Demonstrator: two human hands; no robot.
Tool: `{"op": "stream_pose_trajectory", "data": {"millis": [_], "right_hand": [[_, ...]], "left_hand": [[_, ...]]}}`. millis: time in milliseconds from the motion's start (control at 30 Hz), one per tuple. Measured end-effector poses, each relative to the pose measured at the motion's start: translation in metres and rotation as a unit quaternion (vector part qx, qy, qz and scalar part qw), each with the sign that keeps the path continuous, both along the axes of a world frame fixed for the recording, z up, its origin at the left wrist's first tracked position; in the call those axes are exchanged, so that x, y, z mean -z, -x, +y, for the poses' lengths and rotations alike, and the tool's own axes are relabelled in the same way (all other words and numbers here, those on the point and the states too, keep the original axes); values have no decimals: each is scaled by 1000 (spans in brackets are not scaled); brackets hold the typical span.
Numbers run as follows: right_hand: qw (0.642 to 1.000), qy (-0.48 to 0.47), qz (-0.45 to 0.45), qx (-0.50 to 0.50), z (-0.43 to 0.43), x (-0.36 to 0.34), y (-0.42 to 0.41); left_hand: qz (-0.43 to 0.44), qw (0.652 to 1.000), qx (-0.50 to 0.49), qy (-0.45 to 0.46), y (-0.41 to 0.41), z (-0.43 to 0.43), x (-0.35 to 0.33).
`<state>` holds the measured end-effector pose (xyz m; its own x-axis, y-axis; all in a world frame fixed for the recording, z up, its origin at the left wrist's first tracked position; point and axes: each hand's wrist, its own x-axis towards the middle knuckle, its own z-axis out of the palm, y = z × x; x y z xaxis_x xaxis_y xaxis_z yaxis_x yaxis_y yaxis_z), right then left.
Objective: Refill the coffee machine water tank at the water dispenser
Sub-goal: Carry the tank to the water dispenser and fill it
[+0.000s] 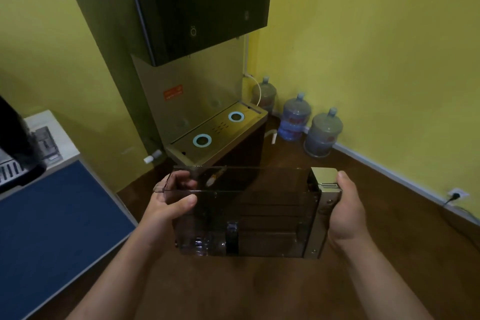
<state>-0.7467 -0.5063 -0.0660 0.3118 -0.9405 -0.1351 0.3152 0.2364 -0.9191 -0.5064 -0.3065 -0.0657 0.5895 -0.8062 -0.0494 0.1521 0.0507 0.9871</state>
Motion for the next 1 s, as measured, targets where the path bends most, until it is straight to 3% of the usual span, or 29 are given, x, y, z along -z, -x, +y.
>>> {"op": "stream_pose_trajectory", "data": {"millis": [333,467,667,800,1000], "right_hand": [[995,57,2,-77,-135,8,-51],[986,66,2,-151,-197,2,-81],[976,30,-12,-216,-276,-10,-113],[974,1,38,-224,-332,-9,-135],[970,-55,57,-231,-426,0,-169]], "left_hand": [[-26,998,-60,20,-28,-109,19],[-63,994,-90,21,-53,-162,20],[-44,990,-129,29,-80,-221,21],[13,986,-162,39,-82,-263,21],[7,978,-207,4,-78,-345,16]]}}
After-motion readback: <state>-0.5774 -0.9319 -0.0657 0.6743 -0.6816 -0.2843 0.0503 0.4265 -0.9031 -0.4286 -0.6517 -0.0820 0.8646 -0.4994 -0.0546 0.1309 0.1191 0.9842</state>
